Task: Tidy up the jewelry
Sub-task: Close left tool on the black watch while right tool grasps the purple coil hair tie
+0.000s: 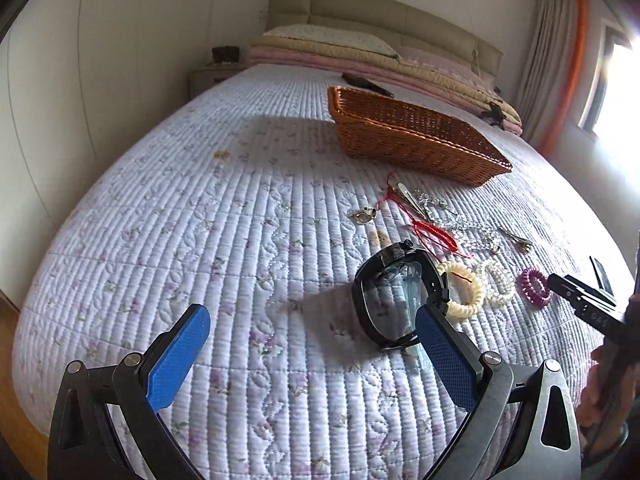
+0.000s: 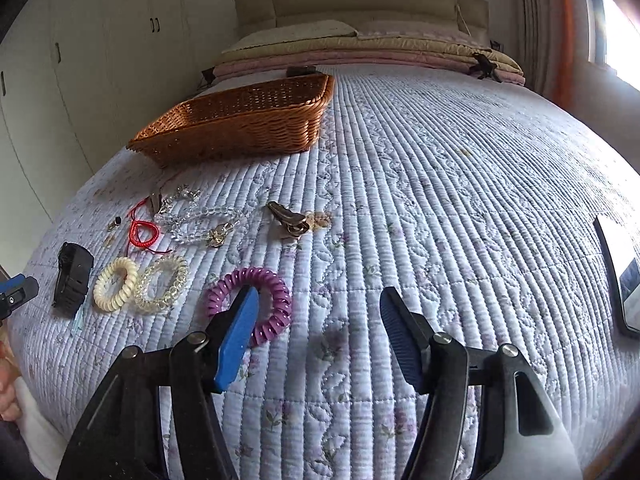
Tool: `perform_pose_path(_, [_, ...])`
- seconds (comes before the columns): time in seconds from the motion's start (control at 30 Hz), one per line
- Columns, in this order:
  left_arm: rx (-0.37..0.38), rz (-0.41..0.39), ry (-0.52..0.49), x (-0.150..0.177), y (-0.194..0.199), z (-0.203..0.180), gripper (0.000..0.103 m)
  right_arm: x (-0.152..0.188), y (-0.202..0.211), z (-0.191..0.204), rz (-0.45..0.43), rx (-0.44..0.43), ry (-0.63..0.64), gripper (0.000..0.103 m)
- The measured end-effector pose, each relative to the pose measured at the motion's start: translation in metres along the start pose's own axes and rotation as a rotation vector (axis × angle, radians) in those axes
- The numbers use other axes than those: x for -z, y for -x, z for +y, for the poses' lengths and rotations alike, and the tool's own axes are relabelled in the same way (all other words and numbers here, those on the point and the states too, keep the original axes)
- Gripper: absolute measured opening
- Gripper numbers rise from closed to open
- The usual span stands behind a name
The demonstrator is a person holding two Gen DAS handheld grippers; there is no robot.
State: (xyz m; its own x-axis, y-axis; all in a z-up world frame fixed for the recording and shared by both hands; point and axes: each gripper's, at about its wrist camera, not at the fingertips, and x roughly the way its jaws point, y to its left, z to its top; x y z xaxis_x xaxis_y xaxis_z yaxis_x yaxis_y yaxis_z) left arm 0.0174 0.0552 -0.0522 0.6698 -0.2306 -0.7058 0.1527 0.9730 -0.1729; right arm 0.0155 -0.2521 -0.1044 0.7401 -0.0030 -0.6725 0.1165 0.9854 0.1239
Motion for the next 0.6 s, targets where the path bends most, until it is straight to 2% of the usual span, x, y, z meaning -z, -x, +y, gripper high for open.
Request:
perform_pose_path(0.23, [-0.034, 0.053, -0.017, -0.006, -0.017, -0.009, 0.099, -0.001, -0.011, 0.009, 0.028, 0.040, 0.049, 0.061])
perform_pose_path(0.33, [-0.022, 0.082, -0.021, -0.007, -0.023, -0.013, 0.080, -0.002, -0.012, 0.011, 0.032, 0.042, 0.060, 0.057])
perform_pose_path(0.4, [-0.016, 0.113, -0.018, -0.008, -0.030, -0.015, 0.059, -0.003, -0.014, 0.012, 0.035, 0.042, 0.066, 0.052])
perform_pose_path(0.47, [-0.013, 0.127, -0.018, -0.008, -0.036, -0.016, 0.050, -0.004, -0.015, 0.014, 0.035, 0.041, 0.069, 0.051])
perform_pose_path(0.53, [-0.027, 0.121, -0.030, -0.008, -0.037, -0.018, 0.047, -0.005, -0.016, 0.016, 0.035, 0.036, 0.074, 0.049])
perform_pose_path(0.57, [-0.020, 0.121, -0.030, -0.008, -0.037, -0.019, 0.038, -0.005, -0.017, 0.018, 0.036, 0.038, 0.079, 0.046])
perform_pose_path(0.6, [-0.006, 0.126, -0.028, -0.009, -0.038, -0.019, 0.028, -0.005, -0.019, 0.019, 0.042, 0.041, 0.087, 0.038])
